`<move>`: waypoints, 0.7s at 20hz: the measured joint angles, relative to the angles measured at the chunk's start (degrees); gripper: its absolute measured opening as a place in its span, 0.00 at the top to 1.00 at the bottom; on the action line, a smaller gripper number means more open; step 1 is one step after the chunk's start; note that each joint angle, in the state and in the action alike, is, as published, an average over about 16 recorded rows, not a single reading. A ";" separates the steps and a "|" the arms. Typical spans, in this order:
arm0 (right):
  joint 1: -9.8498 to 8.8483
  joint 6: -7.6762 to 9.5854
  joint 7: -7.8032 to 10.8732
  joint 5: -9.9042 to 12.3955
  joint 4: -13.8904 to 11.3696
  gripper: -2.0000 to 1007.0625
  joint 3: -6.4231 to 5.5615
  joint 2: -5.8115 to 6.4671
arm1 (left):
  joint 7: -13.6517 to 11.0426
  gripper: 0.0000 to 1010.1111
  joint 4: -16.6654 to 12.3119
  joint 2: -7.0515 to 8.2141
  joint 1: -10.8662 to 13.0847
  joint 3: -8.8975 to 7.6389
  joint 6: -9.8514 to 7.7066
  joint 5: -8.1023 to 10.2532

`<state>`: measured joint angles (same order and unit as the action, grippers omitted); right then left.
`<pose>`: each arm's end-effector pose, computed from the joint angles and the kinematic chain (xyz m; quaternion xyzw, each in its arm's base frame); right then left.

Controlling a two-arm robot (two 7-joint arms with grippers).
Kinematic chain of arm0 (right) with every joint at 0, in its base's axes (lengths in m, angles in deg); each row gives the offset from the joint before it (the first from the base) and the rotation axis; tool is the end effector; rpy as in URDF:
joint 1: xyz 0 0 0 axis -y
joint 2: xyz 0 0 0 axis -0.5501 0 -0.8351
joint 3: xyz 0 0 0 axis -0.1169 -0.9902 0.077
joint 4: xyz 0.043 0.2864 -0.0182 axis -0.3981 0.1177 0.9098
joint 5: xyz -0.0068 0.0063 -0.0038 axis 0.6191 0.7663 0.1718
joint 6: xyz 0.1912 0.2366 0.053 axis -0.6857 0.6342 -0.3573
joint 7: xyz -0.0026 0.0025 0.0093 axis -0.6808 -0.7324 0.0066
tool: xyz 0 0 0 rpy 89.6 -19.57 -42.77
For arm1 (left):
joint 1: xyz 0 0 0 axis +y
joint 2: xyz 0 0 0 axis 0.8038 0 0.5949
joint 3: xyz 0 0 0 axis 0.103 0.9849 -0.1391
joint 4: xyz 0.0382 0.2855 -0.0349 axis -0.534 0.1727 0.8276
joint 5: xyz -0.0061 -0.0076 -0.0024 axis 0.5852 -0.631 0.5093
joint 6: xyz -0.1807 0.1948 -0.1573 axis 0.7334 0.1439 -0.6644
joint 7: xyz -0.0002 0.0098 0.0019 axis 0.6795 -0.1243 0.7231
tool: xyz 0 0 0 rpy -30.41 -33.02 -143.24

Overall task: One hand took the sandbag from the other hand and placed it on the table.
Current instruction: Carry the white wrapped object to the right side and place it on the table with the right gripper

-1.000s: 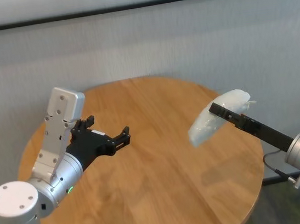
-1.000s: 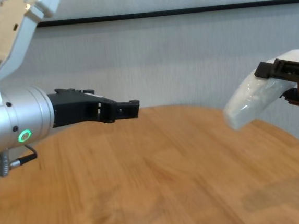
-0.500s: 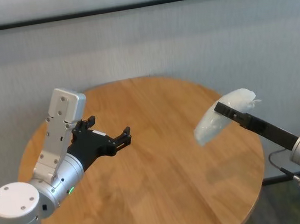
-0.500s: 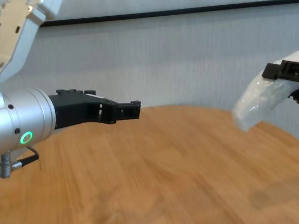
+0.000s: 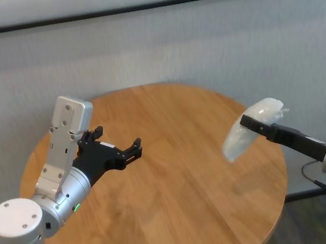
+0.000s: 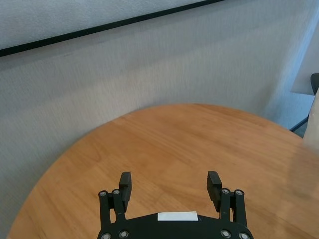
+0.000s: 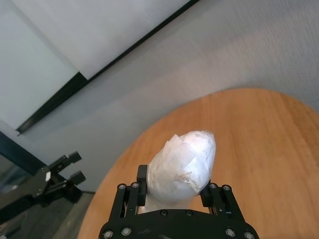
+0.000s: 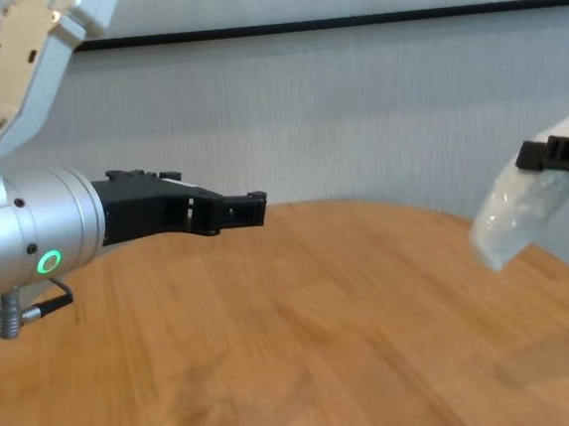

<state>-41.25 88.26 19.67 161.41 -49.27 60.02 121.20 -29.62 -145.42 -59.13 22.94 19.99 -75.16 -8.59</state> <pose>0.3721 -0.0929 -0.2630 0.0959 0.2813 -0.4329 0.8511 0.3639 -0.0246 -0.2272 0.1116 -0.0188 0.5016 0.8577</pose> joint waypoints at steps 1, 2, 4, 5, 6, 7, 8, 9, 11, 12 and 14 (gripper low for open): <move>0.36 0.30 -0.10 -0.64 0.25 0.42 0.16 0.15 | 0.01 0.01 0.00 0.01 0.00 0.00 -0.01 0.01; 0.75 0.62 -0.16 -1.27 0.51 0.42 0.33 0.29 | 0.02 0.01 0.00 0.01 -0.01 0.00 -0.01 0.02; 1.64 1.37 -0.18 -2.59 1.18 0.42 0.77 0.50 | 0.03 0.01 0.00 0.03 -0.02 0.00 -0.02 0.04; 2.12 1.77 -0.17 -3.25 1.55 0.42 1.02 0.57 | 0.04 0.01 0.00 0.03 -0.02 0.00 -0.02 0.05; 2.60 2.16 -0.14 -3.88 1.93 0.42 1.27 0.62 | 0.05 0.01 -0.01 0.04 -0.02 0.00 -0.03 0.05; 3.11 2.57 -0.11 -4.53 2.35 0.42 1.54 0.64 | 0.05 0.01 -0.01 0.04 -0.03 0.00 -0.03 0.06; 3.62 2.97 -0.07 -5.17 2.78 0.42 1.82 0.64 | 0.06 0.01 -0.01 0.04 -0.03 0.00 -0.04 0.06; 4.16 3.37 -0.03 -5.84 3.25 0.42 2.13 0.61 | 0.06 0.01 -0.01 0.05 -0.03 0.00 -0.04 0.07; 5.25 4.15 0.06 -7.18 4.25 0.42 2.76 0.47 | 0.07 0.01 -0.02 0.05 -0.04 0.00 -0.05 0.08; 5.80 4.52 0.09 -7.84 4.77 0.42 3.08 0.36 | 0.08 0.01 -0.02 0.06 -0.04 0.01 -0.06 0.08; 6.84 5.25 0.16 -9.09 5.84 0.42 3.69 0.07 | 0.09 0.01 -0.02 0.07 -0.04 0.01 -0.07 0.09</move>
<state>-34.41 93.51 19.83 152.32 -43.44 63.70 121.27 -29.54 -145.45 -59.07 22.90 19.99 -75.22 -8.49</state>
